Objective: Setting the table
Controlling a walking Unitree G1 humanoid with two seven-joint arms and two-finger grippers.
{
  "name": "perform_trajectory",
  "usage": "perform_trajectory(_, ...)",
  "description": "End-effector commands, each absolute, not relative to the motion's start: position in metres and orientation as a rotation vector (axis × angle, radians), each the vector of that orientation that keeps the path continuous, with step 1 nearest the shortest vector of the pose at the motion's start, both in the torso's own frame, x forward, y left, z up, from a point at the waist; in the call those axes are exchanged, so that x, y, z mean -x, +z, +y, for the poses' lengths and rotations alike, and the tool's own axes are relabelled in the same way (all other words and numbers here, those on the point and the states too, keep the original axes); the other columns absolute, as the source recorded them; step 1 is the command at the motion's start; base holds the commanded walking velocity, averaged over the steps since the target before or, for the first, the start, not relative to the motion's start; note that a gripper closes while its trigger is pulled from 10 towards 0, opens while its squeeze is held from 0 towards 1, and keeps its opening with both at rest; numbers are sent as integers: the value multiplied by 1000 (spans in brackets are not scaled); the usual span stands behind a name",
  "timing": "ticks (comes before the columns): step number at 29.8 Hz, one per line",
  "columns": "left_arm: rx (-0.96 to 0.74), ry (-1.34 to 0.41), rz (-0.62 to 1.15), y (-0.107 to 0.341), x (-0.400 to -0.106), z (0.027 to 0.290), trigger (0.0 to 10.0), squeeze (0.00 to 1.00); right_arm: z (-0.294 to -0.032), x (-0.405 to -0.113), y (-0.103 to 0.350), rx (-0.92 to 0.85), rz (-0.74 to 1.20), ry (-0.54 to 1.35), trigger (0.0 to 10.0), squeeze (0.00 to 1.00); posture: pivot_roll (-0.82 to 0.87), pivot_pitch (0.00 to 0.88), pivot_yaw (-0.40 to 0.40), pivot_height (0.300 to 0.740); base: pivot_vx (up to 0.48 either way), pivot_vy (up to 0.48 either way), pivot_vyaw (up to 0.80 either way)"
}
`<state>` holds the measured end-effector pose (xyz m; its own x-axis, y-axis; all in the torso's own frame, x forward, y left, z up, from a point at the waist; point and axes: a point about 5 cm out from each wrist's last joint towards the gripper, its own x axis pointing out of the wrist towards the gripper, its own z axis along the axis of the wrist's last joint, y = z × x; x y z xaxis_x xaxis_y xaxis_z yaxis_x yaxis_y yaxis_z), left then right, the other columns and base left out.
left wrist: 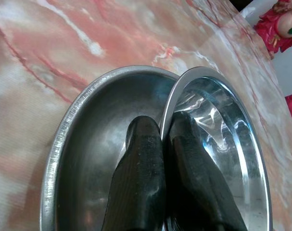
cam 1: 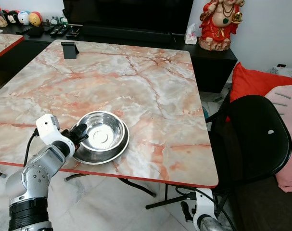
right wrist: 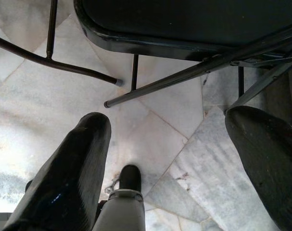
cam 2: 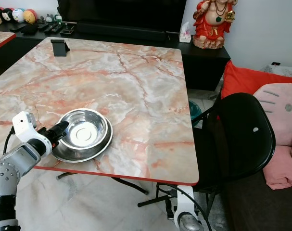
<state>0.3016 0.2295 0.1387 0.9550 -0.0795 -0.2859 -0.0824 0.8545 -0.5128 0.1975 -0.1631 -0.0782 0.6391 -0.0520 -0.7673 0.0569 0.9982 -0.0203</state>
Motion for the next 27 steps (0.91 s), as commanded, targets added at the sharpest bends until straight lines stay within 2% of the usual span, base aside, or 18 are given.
perform_trajectory(1,521,27,313,139,-303,233,10000,71,-164,-198,-78,5,879,-62,10000,0,-33,0,-68,740,0,0,0)
perform_trajectory(19,520,17,323,138,-303,233,10000,125,-164,-198,-78,4,879,-63,10000,0,-32,0,-68,740,0,0,0)
perform_trajectory(27,527,7,338,136,-302,230,10000,102,-164,-198,-78,3,878,-63,10000,0,-31,0,-67,740,0,0,0)
